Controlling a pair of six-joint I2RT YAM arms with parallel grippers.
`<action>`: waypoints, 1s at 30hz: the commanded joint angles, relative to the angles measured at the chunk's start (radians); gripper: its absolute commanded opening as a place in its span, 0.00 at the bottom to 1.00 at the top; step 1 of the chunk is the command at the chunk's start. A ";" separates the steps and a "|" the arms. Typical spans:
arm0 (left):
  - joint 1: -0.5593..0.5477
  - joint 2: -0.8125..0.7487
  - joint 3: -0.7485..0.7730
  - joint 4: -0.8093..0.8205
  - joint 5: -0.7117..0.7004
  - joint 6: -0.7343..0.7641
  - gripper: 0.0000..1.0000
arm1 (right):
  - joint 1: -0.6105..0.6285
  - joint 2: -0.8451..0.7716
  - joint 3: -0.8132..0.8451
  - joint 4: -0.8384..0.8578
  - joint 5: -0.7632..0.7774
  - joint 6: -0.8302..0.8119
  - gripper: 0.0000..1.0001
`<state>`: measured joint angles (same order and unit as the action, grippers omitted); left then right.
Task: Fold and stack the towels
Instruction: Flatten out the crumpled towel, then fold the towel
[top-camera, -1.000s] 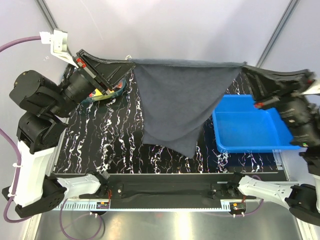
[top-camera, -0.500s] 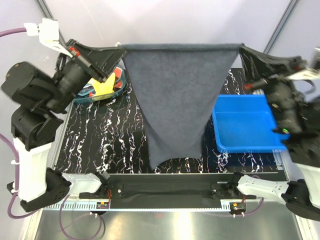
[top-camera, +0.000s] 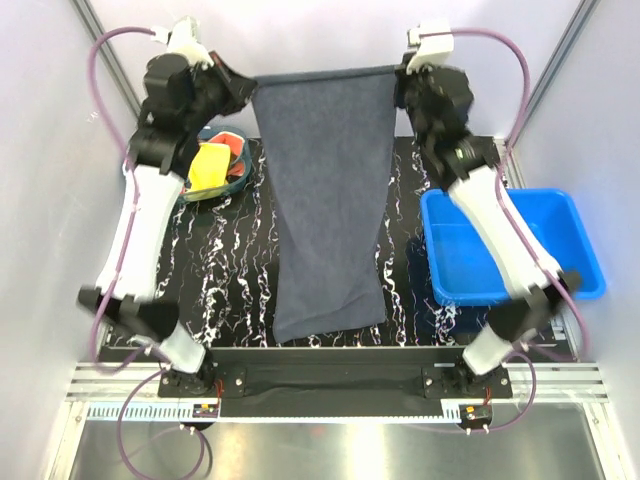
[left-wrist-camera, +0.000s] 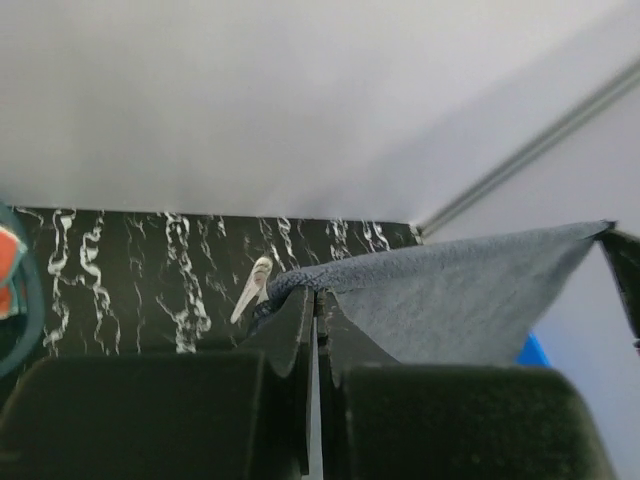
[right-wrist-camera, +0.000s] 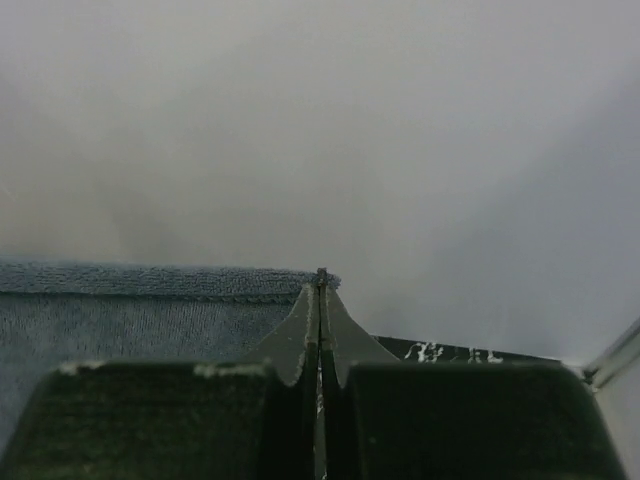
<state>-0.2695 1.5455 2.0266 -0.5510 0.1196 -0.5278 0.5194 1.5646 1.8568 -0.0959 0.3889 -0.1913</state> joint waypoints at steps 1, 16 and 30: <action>0.090 0.115 0.029 0.282 0.153 -0.050 0.00 | -0.131 0.142 0.151 -0.045 -0.213 0.150 0.00; 0.190 0.660 0.212 0.635 0.420 -0.153 0.00 | -0.295 0.681 0.575 -0.084 -0.512 0.225 0.00; 0.174 0.444 -0.347 0.519 0.511 -0.152 0.00 | -0.294 0.456 0.041 -0.236 -0.516 0.320 0.00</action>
<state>-0.0868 2.1384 1.7649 -0.0299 0.5926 -0.6872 0.2256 2.1509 1.9087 -0.2672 -0.1123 0.1249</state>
